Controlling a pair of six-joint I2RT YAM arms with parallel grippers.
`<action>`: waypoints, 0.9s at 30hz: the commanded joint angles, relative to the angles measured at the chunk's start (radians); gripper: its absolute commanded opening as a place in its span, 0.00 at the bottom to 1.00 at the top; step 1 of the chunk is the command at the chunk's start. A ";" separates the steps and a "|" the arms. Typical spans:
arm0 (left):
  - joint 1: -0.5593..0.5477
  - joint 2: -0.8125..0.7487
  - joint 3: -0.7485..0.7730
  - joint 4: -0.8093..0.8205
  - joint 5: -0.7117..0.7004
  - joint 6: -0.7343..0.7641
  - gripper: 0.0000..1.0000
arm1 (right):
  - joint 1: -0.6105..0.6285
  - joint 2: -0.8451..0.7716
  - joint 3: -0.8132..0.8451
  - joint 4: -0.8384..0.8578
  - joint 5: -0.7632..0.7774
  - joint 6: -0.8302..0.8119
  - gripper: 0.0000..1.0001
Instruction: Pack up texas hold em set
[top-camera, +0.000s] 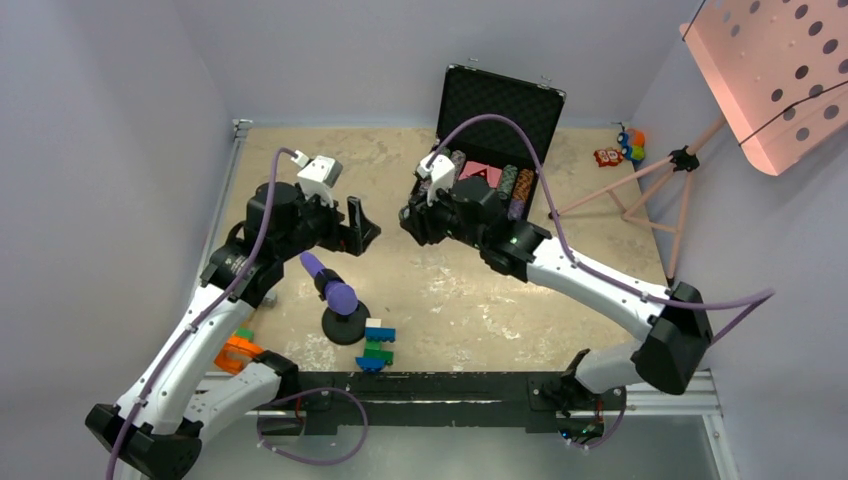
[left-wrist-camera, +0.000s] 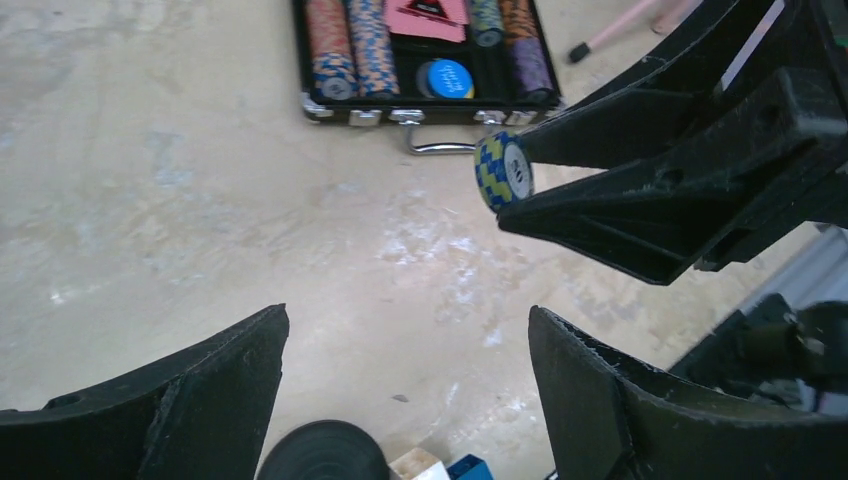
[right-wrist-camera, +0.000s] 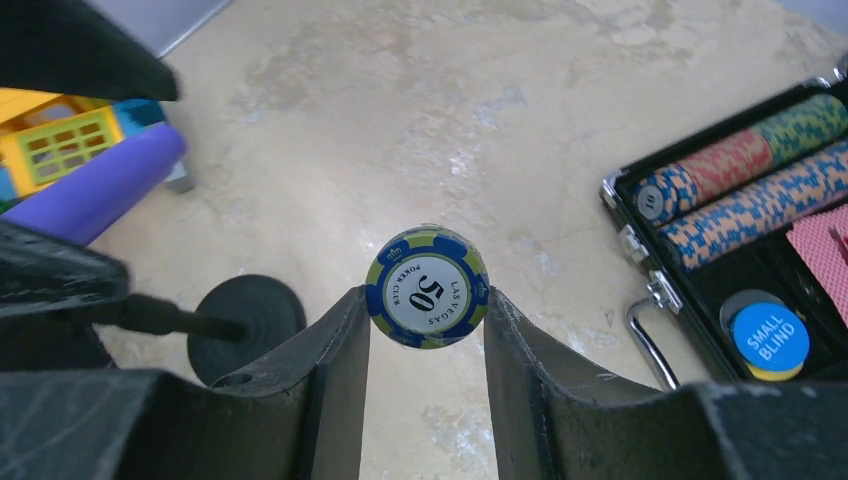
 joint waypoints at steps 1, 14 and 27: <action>0.004 0.018 0.021 0.099 0.255 -0.057 0.92 | 0.022 -0.099 -0.102 0.145 -0.142 -0.098 0.00; 0.004 0.115 0.009 0.163 0.425 -0.150 0.76 | 0.087 -0.162 -0.121 0.151 -0.132 -0.200 0.00; 0.005 0.178 0.023 0.136 0.438 -0.181 0.39 | 0.110 -0.183 -0.114 0.144 -0.071 -0.237 0.00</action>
